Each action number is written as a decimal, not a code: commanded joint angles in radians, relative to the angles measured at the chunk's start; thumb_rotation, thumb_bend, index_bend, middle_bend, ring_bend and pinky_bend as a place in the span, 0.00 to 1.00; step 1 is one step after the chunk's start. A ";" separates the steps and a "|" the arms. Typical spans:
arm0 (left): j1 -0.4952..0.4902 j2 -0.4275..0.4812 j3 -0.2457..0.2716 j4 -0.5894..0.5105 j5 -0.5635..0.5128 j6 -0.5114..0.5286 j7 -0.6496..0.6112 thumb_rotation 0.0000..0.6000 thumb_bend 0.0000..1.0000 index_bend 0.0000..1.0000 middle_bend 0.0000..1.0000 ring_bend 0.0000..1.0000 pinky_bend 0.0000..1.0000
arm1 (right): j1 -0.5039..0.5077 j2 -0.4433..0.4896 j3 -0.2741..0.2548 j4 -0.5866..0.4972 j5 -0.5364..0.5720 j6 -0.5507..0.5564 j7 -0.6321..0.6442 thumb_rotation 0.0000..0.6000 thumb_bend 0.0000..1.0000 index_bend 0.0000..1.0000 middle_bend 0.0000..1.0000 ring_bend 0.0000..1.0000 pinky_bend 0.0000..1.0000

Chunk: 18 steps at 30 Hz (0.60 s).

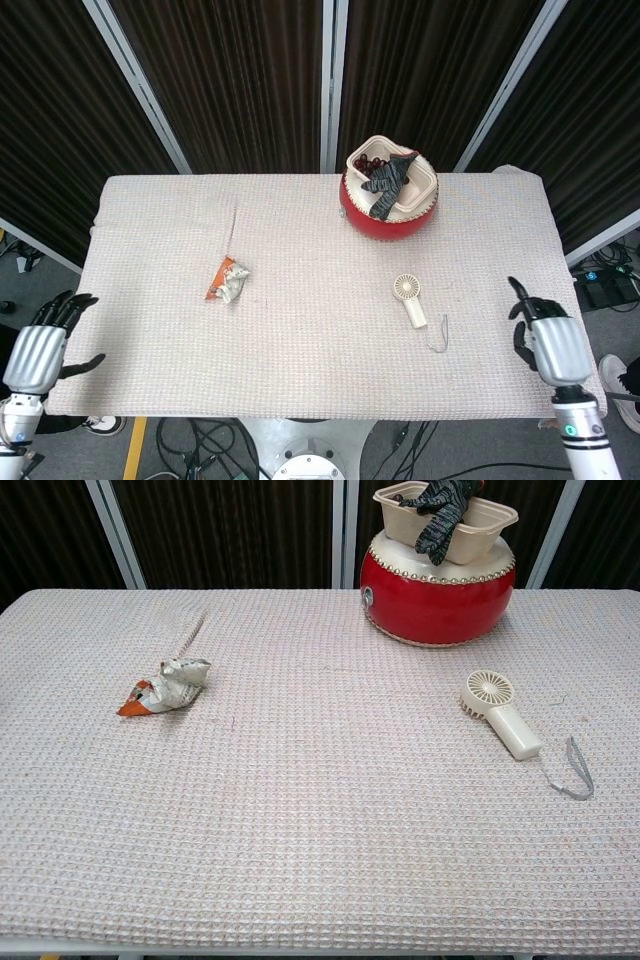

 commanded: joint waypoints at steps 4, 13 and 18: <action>0.005 -0.001 -0.003 -0.020 0.007 0.021 0.020 1.00 0.00 0.19 0.16 0.07 0.18 | -0.097 0.046 -0.007 0.061 0.090 -0.012 0.057 1.00 0.00 0.00 0.00 0.00 0.00; 0.003 0.015 -0.009 -0.034 -0.005 0.014 0.029 1.00 0.00 0.18 0.12 0.03 0.18 | -0.123 0.019 0.029 0.095 0.107 -0.003 0.063 1.00 0.03 0.00 0.00 0.00 0.00; 0.008 0.016 -0.013 -0.026 -0.011 0.023 0.022 1.00 0.00 0.18 0.11 0.03 0.17 | -0.122 0.009 0.033 0.101 0.099 -0.024 0.055 1.00 0.04 0.00 0.00 0.00 0.00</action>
